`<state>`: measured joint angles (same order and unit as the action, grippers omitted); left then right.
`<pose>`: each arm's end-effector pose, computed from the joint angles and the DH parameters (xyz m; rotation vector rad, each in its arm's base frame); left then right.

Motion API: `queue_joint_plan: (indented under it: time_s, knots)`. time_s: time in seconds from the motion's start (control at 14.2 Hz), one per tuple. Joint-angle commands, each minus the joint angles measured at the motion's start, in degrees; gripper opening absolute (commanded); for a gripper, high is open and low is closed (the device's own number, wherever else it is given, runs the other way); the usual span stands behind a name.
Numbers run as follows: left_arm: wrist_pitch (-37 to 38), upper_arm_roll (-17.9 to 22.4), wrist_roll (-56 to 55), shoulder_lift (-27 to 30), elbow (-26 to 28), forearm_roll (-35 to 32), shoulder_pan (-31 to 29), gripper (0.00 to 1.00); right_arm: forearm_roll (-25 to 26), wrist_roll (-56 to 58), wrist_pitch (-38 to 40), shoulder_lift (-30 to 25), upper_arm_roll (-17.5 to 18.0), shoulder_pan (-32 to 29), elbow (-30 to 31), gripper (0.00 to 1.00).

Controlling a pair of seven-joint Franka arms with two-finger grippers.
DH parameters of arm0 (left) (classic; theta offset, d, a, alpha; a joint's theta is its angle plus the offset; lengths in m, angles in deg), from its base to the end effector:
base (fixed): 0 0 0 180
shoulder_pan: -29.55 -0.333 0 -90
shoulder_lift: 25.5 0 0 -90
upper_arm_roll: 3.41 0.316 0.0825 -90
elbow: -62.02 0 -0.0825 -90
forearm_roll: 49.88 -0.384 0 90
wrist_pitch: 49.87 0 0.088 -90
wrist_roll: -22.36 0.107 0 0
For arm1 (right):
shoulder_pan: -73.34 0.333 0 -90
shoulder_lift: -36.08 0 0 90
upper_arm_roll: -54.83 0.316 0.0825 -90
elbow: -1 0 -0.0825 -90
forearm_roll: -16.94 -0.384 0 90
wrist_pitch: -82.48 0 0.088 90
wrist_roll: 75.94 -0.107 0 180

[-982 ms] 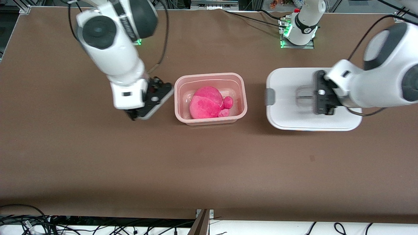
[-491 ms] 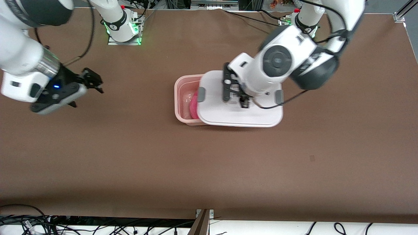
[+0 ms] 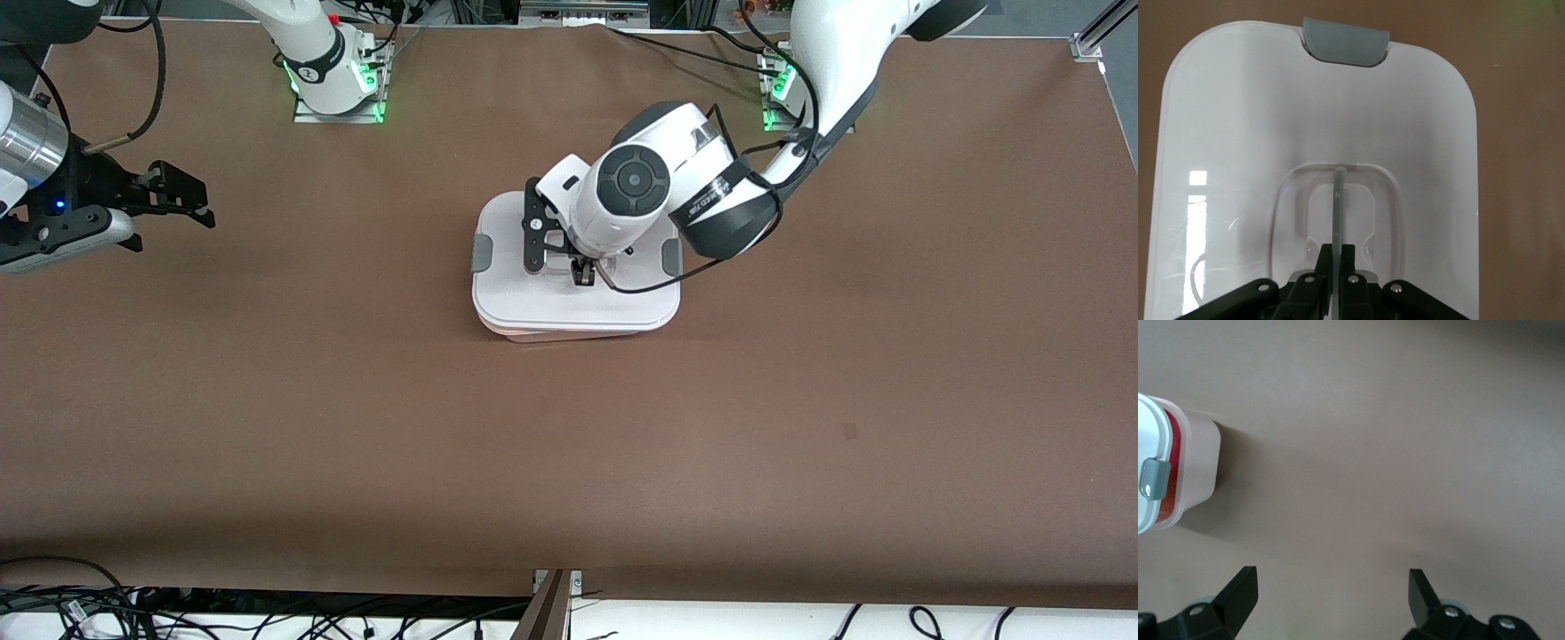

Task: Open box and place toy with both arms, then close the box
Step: 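Carry the lid back and lower it onto the box with the left gripper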

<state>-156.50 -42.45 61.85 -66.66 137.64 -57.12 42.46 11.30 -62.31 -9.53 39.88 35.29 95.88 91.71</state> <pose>0.5343 -0.4794 0.3759 2.0615 -1.9467 -0.0837 0.5732 0.0463 0.5866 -3.0307 -0.4350 0.0498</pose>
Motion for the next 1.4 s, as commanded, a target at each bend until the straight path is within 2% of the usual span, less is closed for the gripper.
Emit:
queue_joint_plan:
  time_s: [0.0, 0.14, 0.21, 0.35, 0.42, 0.77, 1.33]
  knots:
    - [-1.5, 0.3, -2.7, 0.3, 1.4, -0.1, 1.2, 0.0, 1.2, -2.5, -1.8, -0.3, 0.3, 0.6, 1.2, 1.0]
    - [-3.0, 0.4, -2.8, 0.0, 3.1, -0.1, 1.3, 0.0, 1.6, -2.2, -2.2, -0.1, 1.1, -1.5, 1.2, 1.0]
    - [-4.1, 0.4, -3.1, -0.1, 4.3, -0.1, 1.3, 0.0, 1.9, -2.1, -2.4, -0.1, 5.3, -4.8, 1.2, 1.0]
    - [-4.4, 0.5, -3.6, -0.1, 4.9, -0.1, 0.9, 0.0, 2.8, -2.3, -2.3, -0.3, 17.2, -16.3, 1.2, 1.0]
    - [-4.4, 0.5, -4.0, -0.1, 4.9, -0.1, 0.8, 0.0, 3.1, -2.3, -2.2, -0.5, 20.3, -19.6, 1.3, 1.0]
    - [-4.6, 0.9, -9.8, 0.1, 4.6, -0.1, 0.4, 0.0, 4.6, -2.4, -1.9, -1.0, 20.4, -20.0, 0.7, 1.0]
    - [-5.4, 1.9, -9.8, -0.1, 4.4, -0.3, 0.1, 0.0, 5.4, -3.4, -1.8, -0.2, 20.5, -20.3, -0.8, 1.0]
